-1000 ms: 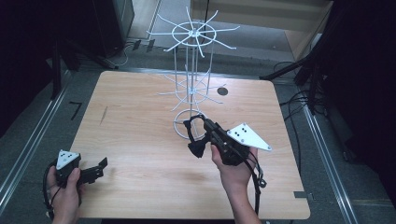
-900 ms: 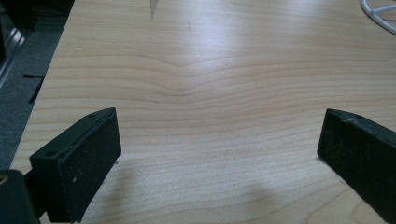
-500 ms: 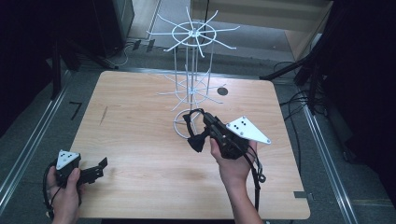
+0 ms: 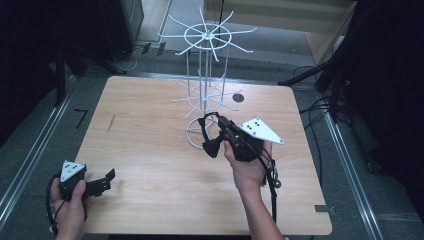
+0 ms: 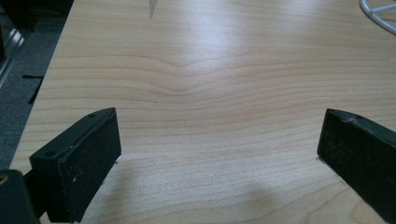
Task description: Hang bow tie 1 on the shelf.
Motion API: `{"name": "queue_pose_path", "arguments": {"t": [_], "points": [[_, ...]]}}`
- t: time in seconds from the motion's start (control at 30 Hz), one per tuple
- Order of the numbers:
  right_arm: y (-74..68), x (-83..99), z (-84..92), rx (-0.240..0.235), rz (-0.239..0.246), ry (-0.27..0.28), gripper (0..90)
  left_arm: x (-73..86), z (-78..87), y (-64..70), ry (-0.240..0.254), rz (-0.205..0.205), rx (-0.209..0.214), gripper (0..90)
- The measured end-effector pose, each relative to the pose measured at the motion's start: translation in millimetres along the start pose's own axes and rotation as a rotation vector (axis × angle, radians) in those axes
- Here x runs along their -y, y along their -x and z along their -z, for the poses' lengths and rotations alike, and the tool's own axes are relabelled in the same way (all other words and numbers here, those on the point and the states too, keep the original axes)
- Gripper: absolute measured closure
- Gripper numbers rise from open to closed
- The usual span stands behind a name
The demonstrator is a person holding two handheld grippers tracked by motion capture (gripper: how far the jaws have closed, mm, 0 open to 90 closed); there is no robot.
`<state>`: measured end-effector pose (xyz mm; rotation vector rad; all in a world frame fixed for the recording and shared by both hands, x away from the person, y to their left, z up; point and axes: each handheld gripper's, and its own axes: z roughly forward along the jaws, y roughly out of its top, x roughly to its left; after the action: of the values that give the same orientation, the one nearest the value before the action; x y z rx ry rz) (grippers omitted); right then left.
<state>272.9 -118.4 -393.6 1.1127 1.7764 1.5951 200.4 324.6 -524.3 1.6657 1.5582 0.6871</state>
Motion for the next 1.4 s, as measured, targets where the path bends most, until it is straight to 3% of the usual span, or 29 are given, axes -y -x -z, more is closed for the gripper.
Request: {"name": "queue_pose_path", "arguments": {"t": [0.73,1.07,1.23,1.4], "points": [[5.7,14.1,-26.6,0.041,0.005,-0.046,89.0,-0.2,-0.5,0.6,0.0,-0.005,0.003,0.0],[7.3,27.5,-29.9,0.02,-0.003,-0.077,86.0,-0.2,-0.6,0.5,0.0,-0.005,0.002,0.0],[9.8,32.6,-26.2,-0.01,-0.026,-0.08,76.8,-0.4,-0.9,0.5,-0.002,-0.001,0.003,0.0],[14.5,33.0,-20.2,-0.031,-0.037,-0.07,61.8,-0.4,-0.8,0.6,-0.002,-0.002,0.003,0.0]]}}
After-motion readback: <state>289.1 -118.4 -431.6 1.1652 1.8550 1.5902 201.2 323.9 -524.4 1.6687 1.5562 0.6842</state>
